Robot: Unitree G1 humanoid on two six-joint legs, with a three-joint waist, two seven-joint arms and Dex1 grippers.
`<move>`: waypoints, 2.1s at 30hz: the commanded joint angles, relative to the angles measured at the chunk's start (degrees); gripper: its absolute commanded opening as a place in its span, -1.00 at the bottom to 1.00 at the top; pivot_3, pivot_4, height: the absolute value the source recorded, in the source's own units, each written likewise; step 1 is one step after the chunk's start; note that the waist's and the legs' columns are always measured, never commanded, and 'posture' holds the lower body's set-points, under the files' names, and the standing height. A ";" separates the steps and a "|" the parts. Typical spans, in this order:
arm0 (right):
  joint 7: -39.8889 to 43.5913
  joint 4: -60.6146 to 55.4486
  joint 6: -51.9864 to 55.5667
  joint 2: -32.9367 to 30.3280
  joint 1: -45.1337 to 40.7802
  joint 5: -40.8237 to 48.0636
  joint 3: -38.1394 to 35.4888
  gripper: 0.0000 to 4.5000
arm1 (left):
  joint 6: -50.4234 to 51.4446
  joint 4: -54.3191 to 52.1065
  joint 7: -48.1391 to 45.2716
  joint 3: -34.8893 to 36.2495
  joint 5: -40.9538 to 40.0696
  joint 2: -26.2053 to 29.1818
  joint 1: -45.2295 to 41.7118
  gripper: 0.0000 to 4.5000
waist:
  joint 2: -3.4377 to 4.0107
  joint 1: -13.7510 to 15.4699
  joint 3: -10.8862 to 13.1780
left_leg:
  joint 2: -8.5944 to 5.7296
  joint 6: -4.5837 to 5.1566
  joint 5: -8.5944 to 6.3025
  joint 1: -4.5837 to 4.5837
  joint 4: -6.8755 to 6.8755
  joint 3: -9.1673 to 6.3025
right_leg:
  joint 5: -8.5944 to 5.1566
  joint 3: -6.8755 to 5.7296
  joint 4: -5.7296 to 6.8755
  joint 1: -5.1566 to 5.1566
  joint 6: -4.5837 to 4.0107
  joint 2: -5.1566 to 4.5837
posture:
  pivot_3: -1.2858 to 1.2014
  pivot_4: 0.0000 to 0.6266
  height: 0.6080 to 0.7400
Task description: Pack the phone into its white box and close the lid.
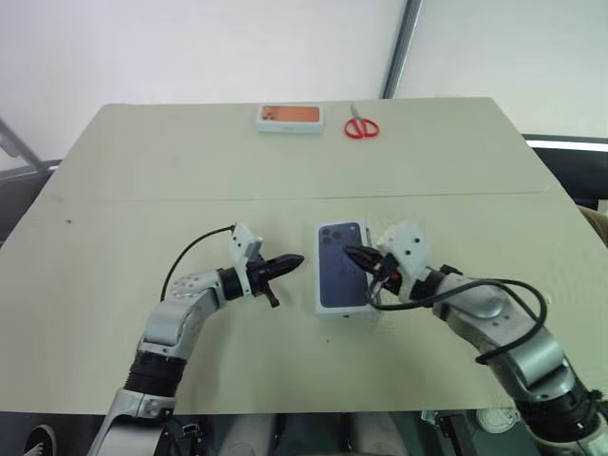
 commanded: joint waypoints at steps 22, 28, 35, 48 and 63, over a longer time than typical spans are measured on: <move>3.12 -0.99 3.62 6.53 0.56 -4.29 -4.92 -0.97 | -1.79 5.22 1.31 -3.55 3.47 -6.15 -4.92 -1.00 | -0.08 -0.18 -0.09 | 0.02 -0.01 -0.01 0.24 -0.02 -0.10 | 0.00 -0.10 -0.09 0.33 0.01 0.05 | 0.03 -0.52 1.00; 4.42 -4.23 6.79 4.93 -1.47 -1.36 -10.89 -0.97 | 3.44 -0.29 1.39 -0.82 1.05 -1.41 -2.55 -1.00 | -0.05 -0.34 -0.08 | 0.05 -0.02 0.00 0.12 -0.06 -0.10 | 0.00 -0.07 -0.04 0.12 0.00 0.08 | 0.03 -0.52 1.00; 7.03 -2.16 3.54 -1.68 3.35 -5.43 -11.98 -0.97 | 6.63 -3.22 2.03 -0.81 0.88 1.76 1.46 -1.00 | -0.06 0.16 -0.07 | 0.01 -0.01 0.00 0.09 -0.04 -0.08 | 0.00 -0.08 -0.07 0.14 0.00 0.01 | 0.03 -0.52 1.00; 8.55 -2.88 1.88 -2.66 4.30 -13.37 -4.31 -0.97 | 5.94 -0.27 3.03 -6.43 3.94 -4.11 0.15 -1.00 | -0.02 1.10 -0.10 | -0.02 -0.01 -0.01 0.12 0.07 -0.05 | 0.01 -0.10 -0.08 0.23 0.00 -0.04 | 0.03 -0.52 1.00; 10.34 -2.27 1.76 -3.02 5.09 -15.42 -5.44 -0.97 | 12.31 -5.55 3.51 -3.83 0.24 -5.54 -3.12 -1.00 | -0.04 1.03 -0.09 | -0.02 -0.01 -0.01 0.11 0.05 -0.07 | 0.01 -0.11 -0.08 0.21 0.01 -0.03 | 0.03 -0.52 1.00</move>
